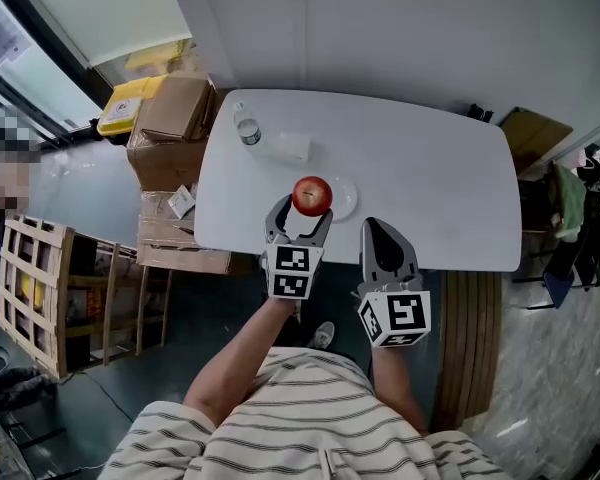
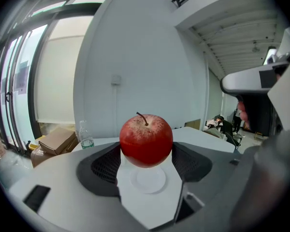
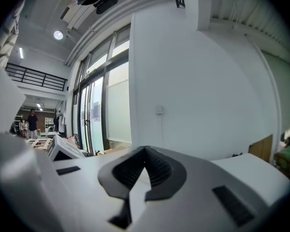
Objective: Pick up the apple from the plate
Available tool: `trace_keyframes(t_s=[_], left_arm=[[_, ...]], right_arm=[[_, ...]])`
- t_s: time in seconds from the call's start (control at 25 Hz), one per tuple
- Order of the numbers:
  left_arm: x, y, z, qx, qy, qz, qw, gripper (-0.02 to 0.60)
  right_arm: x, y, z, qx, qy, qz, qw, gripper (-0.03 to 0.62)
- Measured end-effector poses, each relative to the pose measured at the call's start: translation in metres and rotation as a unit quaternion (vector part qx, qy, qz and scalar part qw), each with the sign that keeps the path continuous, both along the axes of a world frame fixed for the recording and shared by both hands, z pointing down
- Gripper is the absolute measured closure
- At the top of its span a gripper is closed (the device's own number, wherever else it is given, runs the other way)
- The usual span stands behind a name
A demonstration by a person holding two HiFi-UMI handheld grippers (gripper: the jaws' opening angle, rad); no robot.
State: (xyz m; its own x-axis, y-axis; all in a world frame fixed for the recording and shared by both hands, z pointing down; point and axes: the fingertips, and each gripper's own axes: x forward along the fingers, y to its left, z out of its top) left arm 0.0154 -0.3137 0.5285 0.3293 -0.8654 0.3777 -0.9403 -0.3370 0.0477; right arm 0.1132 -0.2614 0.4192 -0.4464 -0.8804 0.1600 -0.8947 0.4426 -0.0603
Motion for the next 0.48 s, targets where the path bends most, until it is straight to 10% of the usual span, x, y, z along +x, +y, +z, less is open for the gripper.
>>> trace_keyframes(t_s=[0.48], left_arm=[[-0.007,0.02,-0.05,0.03,0.007,-0.013,0.9994,0.242]], right_arm=[[-0.015,0.012,-0.028,0.028,-0.002,-0.019,0.999,0.582]])
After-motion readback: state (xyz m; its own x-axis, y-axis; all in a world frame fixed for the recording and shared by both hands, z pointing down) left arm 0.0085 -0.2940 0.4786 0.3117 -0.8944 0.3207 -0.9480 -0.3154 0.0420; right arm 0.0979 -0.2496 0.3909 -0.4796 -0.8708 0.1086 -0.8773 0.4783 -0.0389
